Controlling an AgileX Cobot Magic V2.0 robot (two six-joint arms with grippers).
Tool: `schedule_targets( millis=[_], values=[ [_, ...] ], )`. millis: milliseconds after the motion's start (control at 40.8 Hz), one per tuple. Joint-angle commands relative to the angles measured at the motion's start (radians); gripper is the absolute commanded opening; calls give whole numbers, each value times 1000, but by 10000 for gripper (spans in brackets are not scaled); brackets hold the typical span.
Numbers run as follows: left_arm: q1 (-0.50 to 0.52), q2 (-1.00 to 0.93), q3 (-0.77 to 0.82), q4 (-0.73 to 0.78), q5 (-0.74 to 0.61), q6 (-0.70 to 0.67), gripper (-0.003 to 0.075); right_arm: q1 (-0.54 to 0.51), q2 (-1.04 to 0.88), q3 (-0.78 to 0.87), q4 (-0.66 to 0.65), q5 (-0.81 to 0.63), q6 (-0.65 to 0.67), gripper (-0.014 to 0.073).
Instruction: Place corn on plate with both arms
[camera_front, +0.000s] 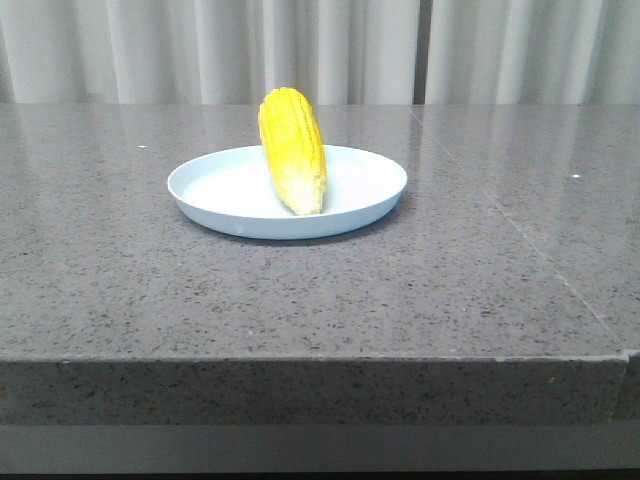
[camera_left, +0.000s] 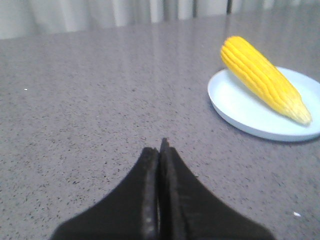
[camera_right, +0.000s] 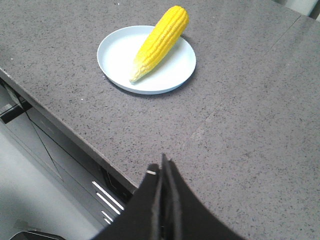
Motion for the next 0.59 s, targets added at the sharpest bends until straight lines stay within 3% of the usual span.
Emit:
schedule_targets(
  millis=[0, 196, 564],
  values=[
    [80, -104, 110, -58, -244, -8, -20, -3, 7, -22, -6, -69, -9, -69],
    [196, -263, 312, -58, -423, -8, -20, -3, 7, -22, -6, -69, -9, -69],
    [264, -294, 365, -56, -417, -8, -20, -3, 7, -22, -6, -68, -9, -69]
  ],
)
